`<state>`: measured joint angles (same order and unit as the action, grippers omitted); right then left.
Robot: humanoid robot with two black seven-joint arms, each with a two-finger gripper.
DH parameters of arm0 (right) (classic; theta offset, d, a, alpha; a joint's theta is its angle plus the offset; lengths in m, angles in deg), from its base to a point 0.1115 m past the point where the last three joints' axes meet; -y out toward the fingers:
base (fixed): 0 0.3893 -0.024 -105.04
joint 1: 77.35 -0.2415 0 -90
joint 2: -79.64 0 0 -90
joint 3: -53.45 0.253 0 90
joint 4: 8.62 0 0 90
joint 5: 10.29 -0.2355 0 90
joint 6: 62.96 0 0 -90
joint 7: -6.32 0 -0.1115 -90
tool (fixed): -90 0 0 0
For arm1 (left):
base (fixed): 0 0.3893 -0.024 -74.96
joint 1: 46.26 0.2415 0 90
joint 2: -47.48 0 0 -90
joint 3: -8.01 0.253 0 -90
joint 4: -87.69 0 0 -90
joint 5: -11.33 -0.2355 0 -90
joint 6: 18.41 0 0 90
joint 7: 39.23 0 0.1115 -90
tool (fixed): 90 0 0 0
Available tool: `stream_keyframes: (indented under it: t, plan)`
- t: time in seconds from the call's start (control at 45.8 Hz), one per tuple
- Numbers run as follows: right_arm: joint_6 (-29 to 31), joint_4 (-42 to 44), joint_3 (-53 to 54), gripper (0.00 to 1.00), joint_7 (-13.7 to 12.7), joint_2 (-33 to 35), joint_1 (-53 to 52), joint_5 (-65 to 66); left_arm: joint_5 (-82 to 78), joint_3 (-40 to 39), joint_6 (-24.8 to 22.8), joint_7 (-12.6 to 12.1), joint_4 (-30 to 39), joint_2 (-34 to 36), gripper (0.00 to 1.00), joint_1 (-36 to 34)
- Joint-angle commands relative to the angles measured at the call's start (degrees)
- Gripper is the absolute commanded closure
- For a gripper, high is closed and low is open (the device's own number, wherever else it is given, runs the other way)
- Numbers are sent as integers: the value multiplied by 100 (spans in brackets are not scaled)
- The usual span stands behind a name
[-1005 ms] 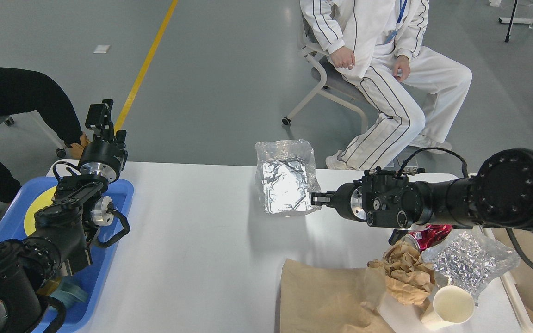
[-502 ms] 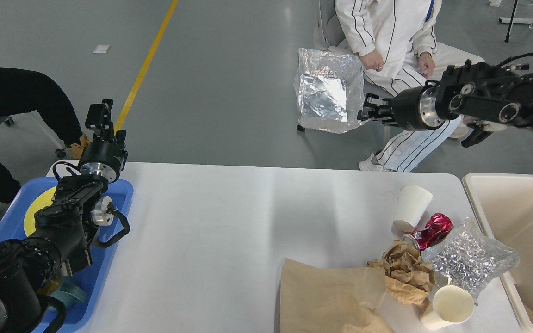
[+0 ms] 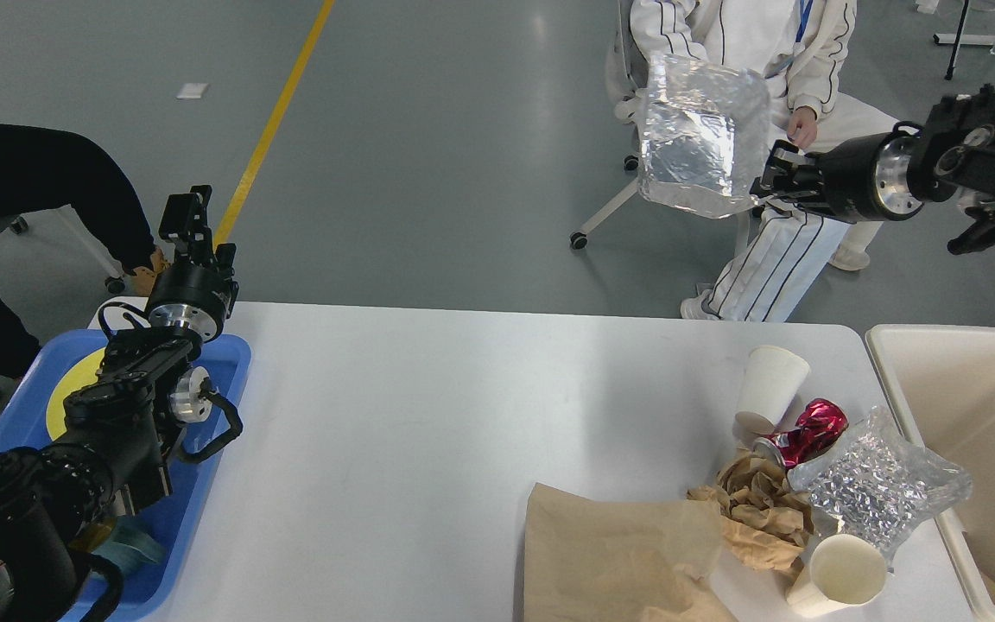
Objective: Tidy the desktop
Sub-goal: 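Lift the foil tray and carry it off toward the white bin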
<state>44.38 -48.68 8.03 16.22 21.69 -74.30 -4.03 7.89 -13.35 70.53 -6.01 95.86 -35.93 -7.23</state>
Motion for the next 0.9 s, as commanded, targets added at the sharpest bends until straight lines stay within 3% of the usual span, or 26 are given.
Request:
stream_keyframes:
  t: [0.0,0.262,0.502,0.524,0.546,0.568,0.59,0.612,0.633,0.874]
  plan:
    - [-423,542,-2,100,-6,380,739,-423,2,0,0,0,0,0,3,8]
    - [-687,1387,60,100,-24,1092,2251,-617,2,0,0,0,0,0,3,-1]
    - [-1241,1765,51,100,-24,1137,3613,-941,2,0,0,0,0,0,3,-1]
    - [-1285,1791,51,92,-24,1137,3745,-1020,2,0,0,0,0,0,3,-1]
    - [-1346,1826,51,76,-24,1137,3860,-1082,2,0,0,0,0,0,3,-1]
    - [-1416,1870,51,55,-24,1128,3965,-1135,2,0,0,0,0,0,3,-1]
    - [-1556,1940,60,26,-15,1110,4088,-1205,2,0,0,0,0,0,3,-1]
    - [-1671,1984,68,9,-15,1102,4150,-1223,2,0,0,0,0,0,3,-1]
    - [-1785,2019,77,0,-15,1084,4194,-1232,2,0,0,0,0,0,3,-1]
    - [-2050,2002,68,0,-15,935,4625,-1241,2,0,0,0,0,0,3,8]
